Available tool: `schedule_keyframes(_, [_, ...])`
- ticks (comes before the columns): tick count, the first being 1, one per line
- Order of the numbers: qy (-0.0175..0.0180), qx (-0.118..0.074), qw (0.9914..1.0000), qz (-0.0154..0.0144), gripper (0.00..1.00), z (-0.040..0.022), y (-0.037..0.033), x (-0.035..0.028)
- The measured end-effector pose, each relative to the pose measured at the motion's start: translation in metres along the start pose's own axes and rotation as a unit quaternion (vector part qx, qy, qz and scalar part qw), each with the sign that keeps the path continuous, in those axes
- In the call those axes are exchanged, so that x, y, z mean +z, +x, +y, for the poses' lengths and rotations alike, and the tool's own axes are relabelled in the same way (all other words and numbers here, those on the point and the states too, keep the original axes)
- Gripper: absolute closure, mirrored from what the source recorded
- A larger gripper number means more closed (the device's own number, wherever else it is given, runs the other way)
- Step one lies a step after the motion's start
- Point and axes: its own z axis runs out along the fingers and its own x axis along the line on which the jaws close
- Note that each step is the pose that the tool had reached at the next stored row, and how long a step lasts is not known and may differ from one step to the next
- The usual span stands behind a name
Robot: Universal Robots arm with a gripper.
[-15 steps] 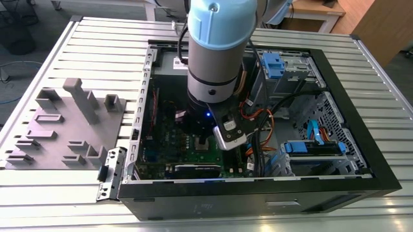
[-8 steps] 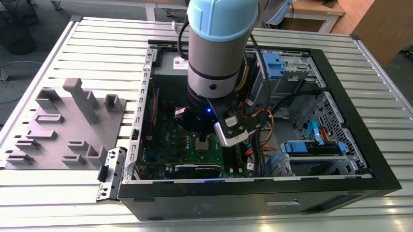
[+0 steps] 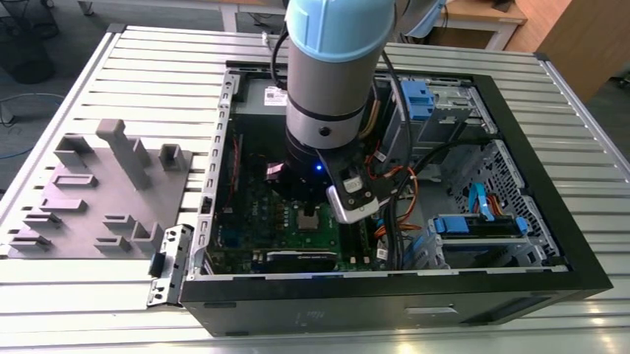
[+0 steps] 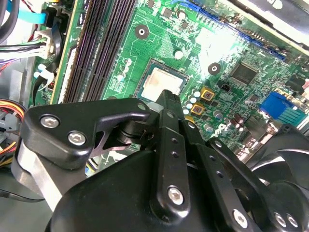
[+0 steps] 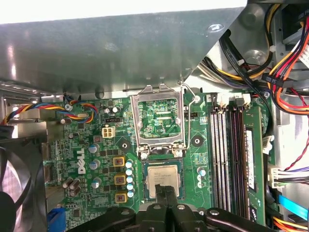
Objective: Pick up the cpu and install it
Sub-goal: 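Close the cpu cover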
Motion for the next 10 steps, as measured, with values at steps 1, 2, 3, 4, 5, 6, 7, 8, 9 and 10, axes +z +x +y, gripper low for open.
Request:
schedule_keyframes(1, [0.0,0.0,1.0,0.0,0.89,0.0,0.0,-0.0003])
schedule_keyframes(2, [0.0,0.0,1.0,0.0,0.89,0.0,0.0,-0.0006])
schedule_keyframes(3, [-0.0001,0.0,1.0,0.0,0.89,0.0,0.0,-0.0008])
schedule_keyframes(4, [-0.0001,0.0,1.0,0.0,0.89,0.0001,0.0,-0.0072])
schedule_keyframes(5, [-0.0001,0.0,1.0,0.0,0.89,0.0001,0.0001,-0.0121])
schedule_keyframes(6, [-0.0001,0.0,1.0,0.0,0.89,0.0001,0.0,-0.012])
schedule_keyframes(7, [-0.0001,0.0,1.0,0.0,0.89,0.0001,0.0001,-0.0121])
schedule_keyframes(8, [-0.0001,0.0,1.0,0.0,0.89,0.0001,0.0001,-0.0122])
schedule_keyframes(9, [-0.0001,0.0,1.0,0.0,0.89,0.0001,0.0,-0.0124])
schedule_keyframes(10, [-0.0001,0.0,1.0,0.0,0.89,0.0001,0.0,-0.0124])
